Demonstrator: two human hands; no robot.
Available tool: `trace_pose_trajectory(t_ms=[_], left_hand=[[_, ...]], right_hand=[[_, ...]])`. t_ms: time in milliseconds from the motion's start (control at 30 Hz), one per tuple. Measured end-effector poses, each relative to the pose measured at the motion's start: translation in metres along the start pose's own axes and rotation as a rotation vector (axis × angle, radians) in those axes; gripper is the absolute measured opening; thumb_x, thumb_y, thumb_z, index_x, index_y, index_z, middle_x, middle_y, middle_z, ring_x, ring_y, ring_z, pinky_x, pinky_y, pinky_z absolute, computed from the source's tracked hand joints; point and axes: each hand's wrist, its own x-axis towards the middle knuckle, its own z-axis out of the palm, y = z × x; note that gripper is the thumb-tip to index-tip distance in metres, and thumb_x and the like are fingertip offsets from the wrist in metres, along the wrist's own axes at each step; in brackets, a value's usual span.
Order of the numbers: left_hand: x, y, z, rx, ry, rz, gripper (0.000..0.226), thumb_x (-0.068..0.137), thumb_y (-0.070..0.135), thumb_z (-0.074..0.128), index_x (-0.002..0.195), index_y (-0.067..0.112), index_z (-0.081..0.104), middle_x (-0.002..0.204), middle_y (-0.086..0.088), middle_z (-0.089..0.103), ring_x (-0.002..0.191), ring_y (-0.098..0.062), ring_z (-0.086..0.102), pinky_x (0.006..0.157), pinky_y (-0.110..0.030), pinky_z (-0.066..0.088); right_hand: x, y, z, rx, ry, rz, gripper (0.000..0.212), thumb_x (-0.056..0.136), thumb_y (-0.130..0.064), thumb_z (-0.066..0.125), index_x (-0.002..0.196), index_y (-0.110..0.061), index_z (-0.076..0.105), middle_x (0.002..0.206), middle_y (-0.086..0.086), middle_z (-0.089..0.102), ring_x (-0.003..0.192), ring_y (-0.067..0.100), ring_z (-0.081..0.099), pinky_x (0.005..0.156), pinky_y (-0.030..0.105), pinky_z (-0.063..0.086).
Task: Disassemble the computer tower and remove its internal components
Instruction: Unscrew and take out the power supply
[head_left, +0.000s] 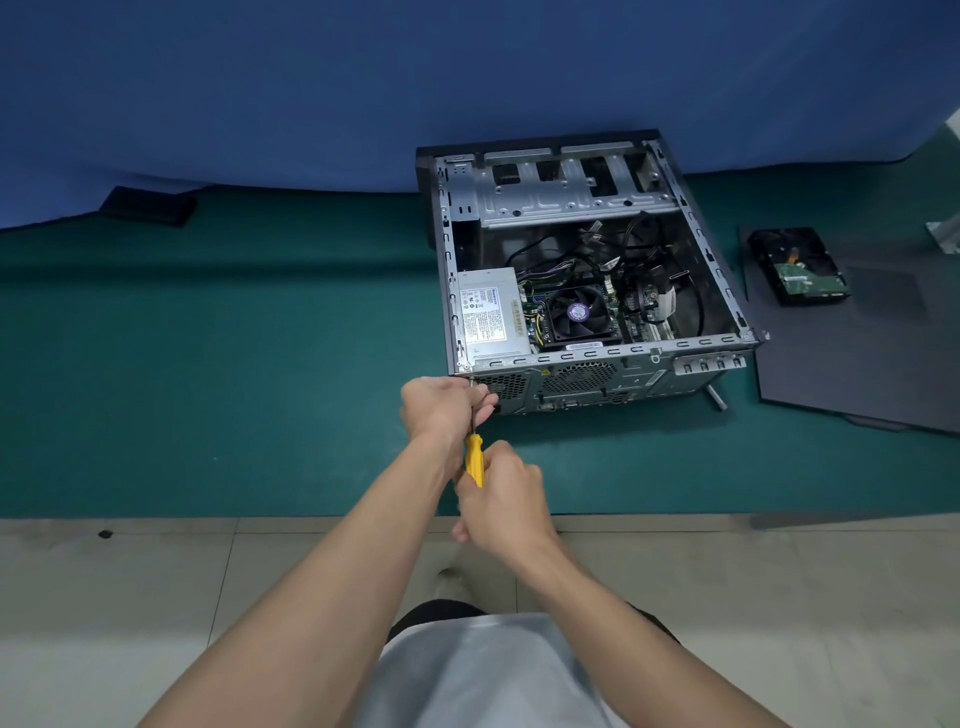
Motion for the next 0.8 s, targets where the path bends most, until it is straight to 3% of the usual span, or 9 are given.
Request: trace_pose_trajectory(t_ms=[67,167,233,300,433,500,567,700,800], left_hand=[[0.001,0.001,0.000,-0.013,0.001,-0.013,0.012,0.084,-0.014,0.061,0.093,-0.008,0.065,0.081,-0.018,0.071,0.069,-0.022,0.073,0.058,-0.023,0.056],[-0.004,0.003,0.000,-0.073,-0.040,-0.033,0.010,0.087,-0.016,0.055,0.090,-0.010,0.062,0.088,-0.025,0.068,0.070,-0.025,0.073,0.054,-0.021,0.055],[-0.005,0.004,0.001,-0.110,-0.051,-0.049,0.008,0.088,-0.015,0.054,0.090,-0.011,0.060,0.087,-0.028,0.067,0.072,-0.028,0.072,0.055,-0.022,0.056],[-0.005,0.004,0.002,-0.124,-0.058,-0.055,0.007,0.089,-0.014,0.054,0.087,-0.010,0.059,0.087,-0.028,0.066,0.073,-0.030,0.072,0.056,-0.024,0.057],[-0.005,0.000,0.004,0.019,0.024,0.022,0.013,0.081,-0.014,0.067,0.078,-0.003,0.061,0.082,-0.019,0.068,0.073,-0.026,0.072,0.063,-0.029,0.059],[-0.005,-0.001,0.006,0.086,0.093,0.073,0.019,0.077,-0.012,0.072,0.074,0.003,0.060,0.078,-0.015,0.068,0.070,-0.023,0.072,0.066,-0.031,0.060],[-0.005,-0.001,0.007,0.069,0.095,0.078,0.018,0.080,-0.013,0.068,0.075,0.003,0.060,0.079,-0.015,0.068,0.069,-0.022,0.072,0.065,-0.029,0.060],[-0.007,0.001,0.004,-0.087,-0.038,0.002,0.010,0.090,-0.015,0.052,0.088,-0.007,0.058,0.087,-0.026,0.066,0.078,-0.030,0.072,0.062,-0.026,0.059],[-0.008,0.000,-0.001,-0.136,-0.097,-0.018,0.009,0.090,-0.015,0.051,0.094,-0.011,0.059,0.089,-0.028,0.066,0.081,-0.032,0.072,0.064,-0.026,0.060]], right_hand=[[0.004,0.004,-0.003,0.202,-0.106,0.082,0.011,0.093,-0.013,0.054,0.098,-0.004,0.051,0.075,0.014,0.069,0.054,0.020,0.067,0.062,0.034,0.058],[0.009,0.013,-0.016,0.830,-0.425,0.260,0.018,0.096,-0.006,0.050,0.110,0.006,0.054,0.089,0.019,0.065,0.068,0.025,0.065,0.065,0.034,0.056],[0.008,0.017,-0.023,1.075,-0.566,0.287,0.012,0.097,0.000,0.046,0.104,0.005,0.055,0.085,0.019,0.065,0.070,0.026,0.066,0.063,0.030,0.055],[0.008,0.017,-0.021,0.988,-0.492,0.259,0.008,0.095,0.005,0.046,0.096,0.002,0.053,0.077,0.018,0.064,0.062,0.023,0.067,0.058,0.026,0.055],[0.007,0.012,-0.004,0.192,-0.096,0.170,0.006,0.088,-0.002,0.049,0.092,-0.006,0.051,0.083,0.012,0.068,0.056,0.017,0.069,0.061,0.029,0.057],[0.008,0.011,-0.003,0.032,-0.067,0.128,0.008,0.087,-0.005,0.050,0.091,-0.012,0.049,0.091,0.013,0.066,0.054,0.013,0.068,0.048,0.019,0.049],[0.009,0.011,-0.008,0.127,-0.113,0.126,0.010,0.088,-0.005,0.053,0.094,-0.011,0.049,0.090,0.014,0.067,0.056,0.013,0.068,0.048,0.015,0.048],[0.013,0.009,-0.030,0.873,-0.478,0.251,0.013,0.096,0.002,0.046,0.107,0.001,0.052,0.096,0.022,0.060,0.081,0.033,0.066,0.071,0.033,0.058],[0.014,0.010,-0.032,0.874,-0.483,0.259,0.021,0.096,0.006,0.044,0.116,0.010,0.048,0.095,0.023,0.060,0.078,0.035,0.066,0.074,0.035,0.059]])
